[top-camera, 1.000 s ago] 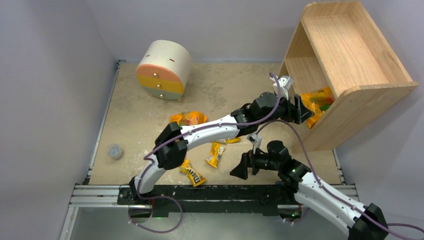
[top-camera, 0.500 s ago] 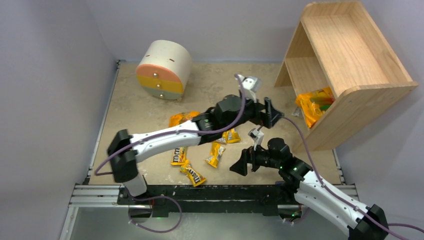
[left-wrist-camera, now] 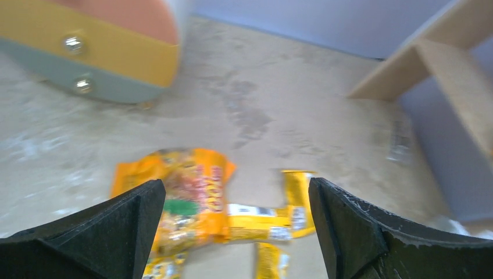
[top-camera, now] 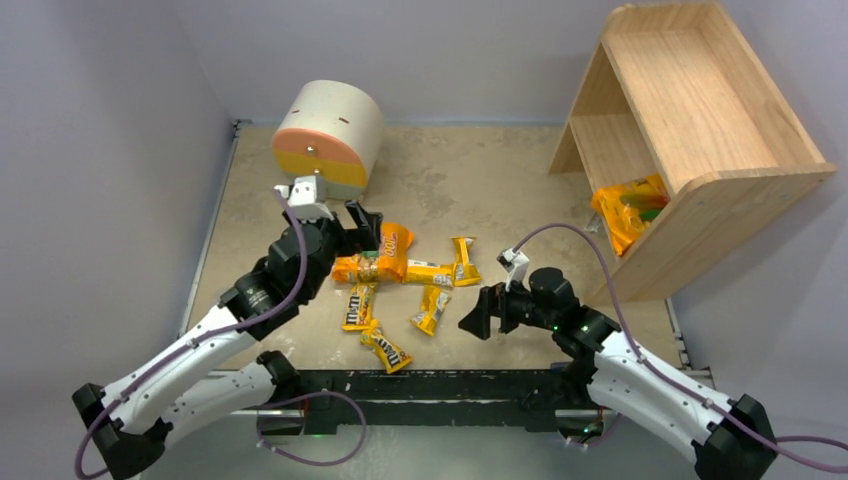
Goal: Place and organize the candy bags onto the shelf
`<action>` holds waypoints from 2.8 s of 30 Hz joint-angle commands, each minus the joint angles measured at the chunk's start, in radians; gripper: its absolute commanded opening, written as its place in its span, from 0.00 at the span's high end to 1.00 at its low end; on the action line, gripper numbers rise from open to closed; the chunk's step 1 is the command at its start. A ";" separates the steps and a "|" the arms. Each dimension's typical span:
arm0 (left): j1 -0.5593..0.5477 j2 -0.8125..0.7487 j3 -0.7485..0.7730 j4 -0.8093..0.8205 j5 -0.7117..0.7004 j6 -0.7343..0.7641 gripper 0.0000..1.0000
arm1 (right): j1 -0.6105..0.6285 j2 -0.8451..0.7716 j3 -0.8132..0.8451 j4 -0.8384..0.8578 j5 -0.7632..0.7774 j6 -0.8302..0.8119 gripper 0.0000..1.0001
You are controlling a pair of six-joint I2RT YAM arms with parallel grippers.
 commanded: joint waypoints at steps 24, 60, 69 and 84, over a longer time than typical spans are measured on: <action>0.704 0.458 -0.333 0.353 0.714 0.072 0.11 | -0.005 0.095 0.036 0.142 -0.009 0.035 0.01; 0.501 -0.098 -0.518 0.858 0.874 -0.391 1.00 | 0.002 0.322 0.218 0.570 0.076 0.333 0.01; 0.460 -0.085 -0.553 1.211 0.919 -0.597 1.00 | 0.033 0.362 0.218 0.796 -0.018 0.318 0.01; 0.407 -0.081 -0.507 1.430 0.981 -0.683 1.00 | 0.039 0.388 0.276 0.943 0.008 0.327 0.01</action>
